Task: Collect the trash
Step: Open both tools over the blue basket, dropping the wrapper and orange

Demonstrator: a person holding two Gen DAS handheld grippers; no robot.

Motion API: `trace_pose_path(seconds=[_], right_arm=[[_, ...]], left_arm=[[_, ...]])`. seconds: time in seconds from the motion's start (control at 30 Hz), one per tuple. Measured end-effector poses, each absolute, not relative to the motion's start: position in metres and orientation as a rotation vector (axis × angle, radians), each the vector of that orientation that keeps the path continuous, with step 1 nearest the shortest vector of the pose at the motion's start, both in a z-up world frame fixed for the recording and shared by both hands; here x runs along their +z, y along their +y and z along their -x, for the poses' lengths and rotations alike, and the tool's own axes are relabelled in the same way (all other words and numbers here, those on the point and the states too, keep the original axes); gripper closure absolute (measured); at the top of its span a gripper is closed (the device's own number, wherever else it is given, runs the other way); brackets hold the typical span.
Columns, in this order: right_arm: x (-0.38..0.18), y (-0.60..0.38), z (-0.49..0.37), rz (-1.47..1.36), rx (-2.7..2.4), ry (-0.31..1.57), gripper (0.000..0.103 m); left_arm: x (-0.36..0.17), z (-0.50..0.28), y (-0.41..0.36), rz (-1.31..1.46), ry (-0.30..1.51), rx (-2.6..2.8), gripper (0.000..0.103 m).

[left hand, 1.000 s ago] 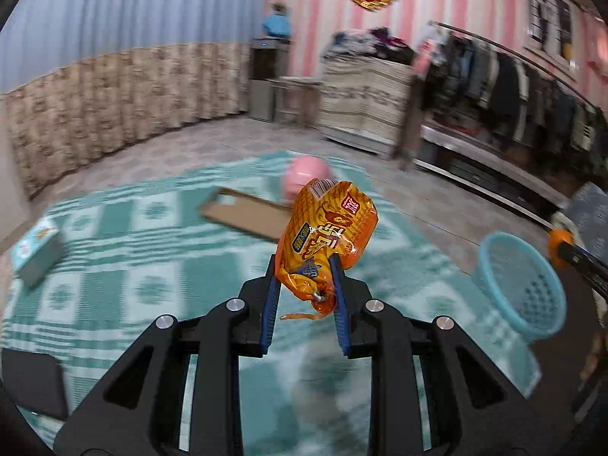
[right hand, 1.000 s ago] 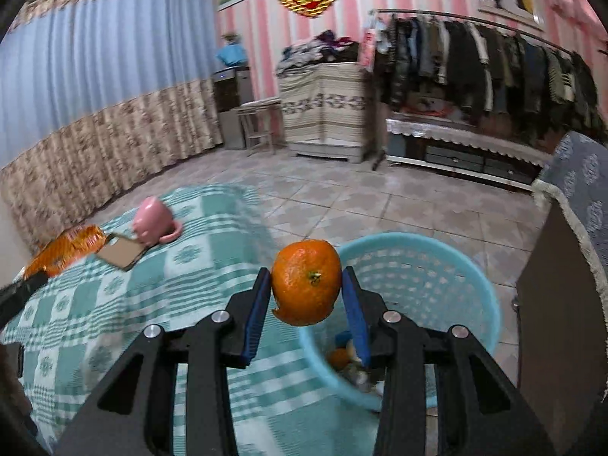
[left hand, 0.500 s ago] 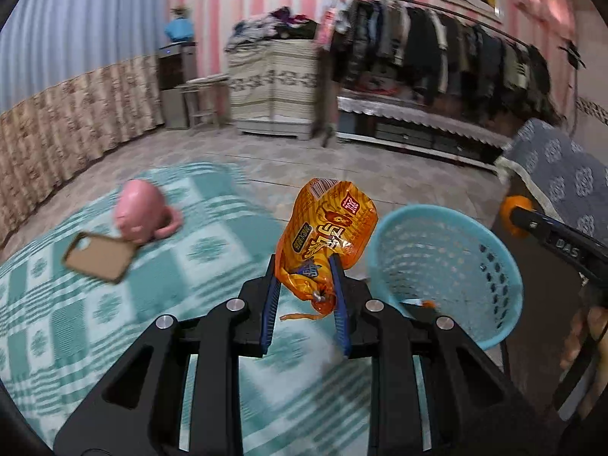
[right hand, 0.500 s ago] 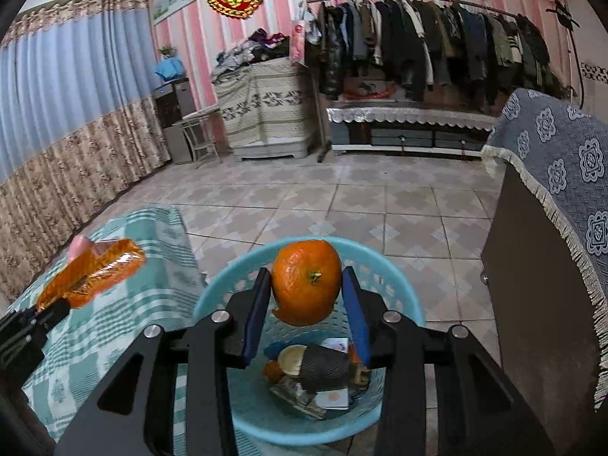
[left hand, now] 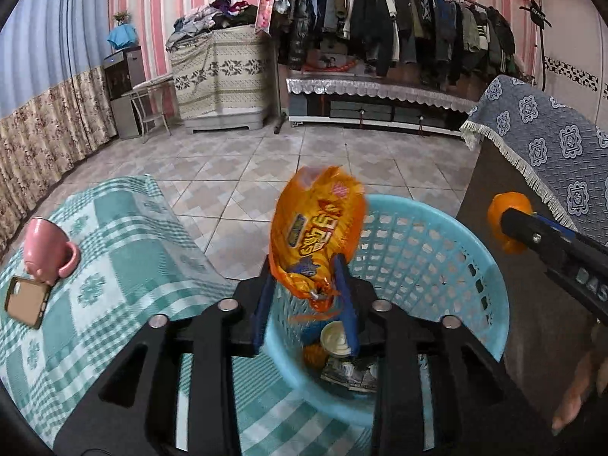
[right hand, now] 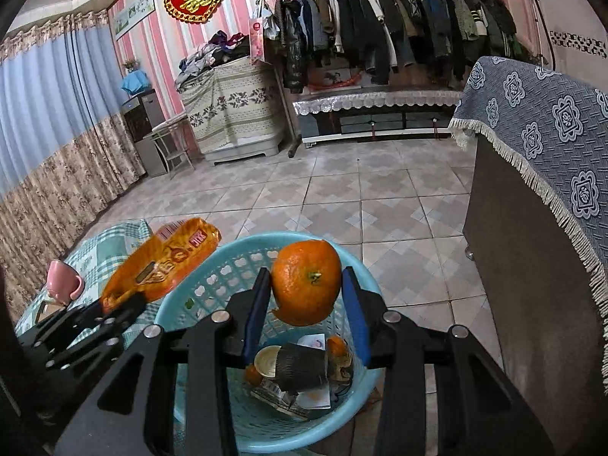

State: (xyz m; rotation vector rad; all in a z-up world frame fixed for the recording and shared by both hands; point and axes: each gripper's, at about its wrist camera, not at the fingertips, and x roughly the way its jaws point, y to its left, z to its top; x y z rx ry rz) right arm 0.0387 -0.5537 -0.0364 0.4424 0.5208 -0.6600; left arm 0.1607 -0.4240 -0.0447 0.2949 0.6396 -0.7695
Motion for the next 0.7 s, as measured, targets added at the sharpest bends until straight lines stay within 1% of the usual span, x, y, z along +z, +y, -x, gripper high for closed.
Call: trace_pose_path(seconds=[0.03, 0.1, 0.17, 0.2, 0.33, 0.43, 0.6, 0.63, 0.67, 0.7], right_arm=[[-0.037, -0.553, -0.039, -0.443, -0.659, 0.524, 0.064], [-0.036, -0.551, -0.040, -0.442, -0.659, 0.526, 0.064], [-0.036, -0.549, -0.040, -0.439, -0.657, 0.527, 0.064], [-0.036, -0.548, -0.041, -0.437, -0.656, 0.530, 0.064], [-0.038, -0.548, -0.046, -0.426, -0.646, 0.547, 0.064], [-0.041, -0.544, -0.052, -0.414, -0.626, 0.560, 0.064], [-0.041, -0.528, -0.069, -0.355, -0.581, 0.580, 0.062], [-0.041, -0.525, -0.072, -0.345, -0.571, 0.583, 0.060], [-0.041, -0.523, -0.073, -0.339, -0.563, 0.584, 0.047], [-0.041, -0.520, -0.075, -0.330, -0.558, 0.579, 0.037]], left_arm=[[-0.046, -0.162, -0.425, -0.293, 0.646, -0.771, 0.055], [-0.048, -0.164, -0.424, -0.285, 0.651, -0.772, 0.044], [-0.047, -0.163, -0.422, -0.283, 0.643, -0.773, 0.041], [-0.046, -0.163, -0.419, -0.288, 0.637, -0.768, 0.038], [-0.037, -0.166, -0.402, -0.291, 0.595, -0.681, 0.018], [-0.026, -0.168, -0.380, -0.264, 0.572, -0.622, 0.011], [-0.008, -0.167, -0.338, -0.202, 0.546, -0.535, 0.006], [-0.005, -0.165, -0.330, -0.196, 0.537, -0.517, 0.005], [-0.001, -0.164, -0.321, -0.192, 0.526, -0.499, 0.005], [0.003, -0.163, -0.316, -0.191, 0.520, -0.485, 0.005]])
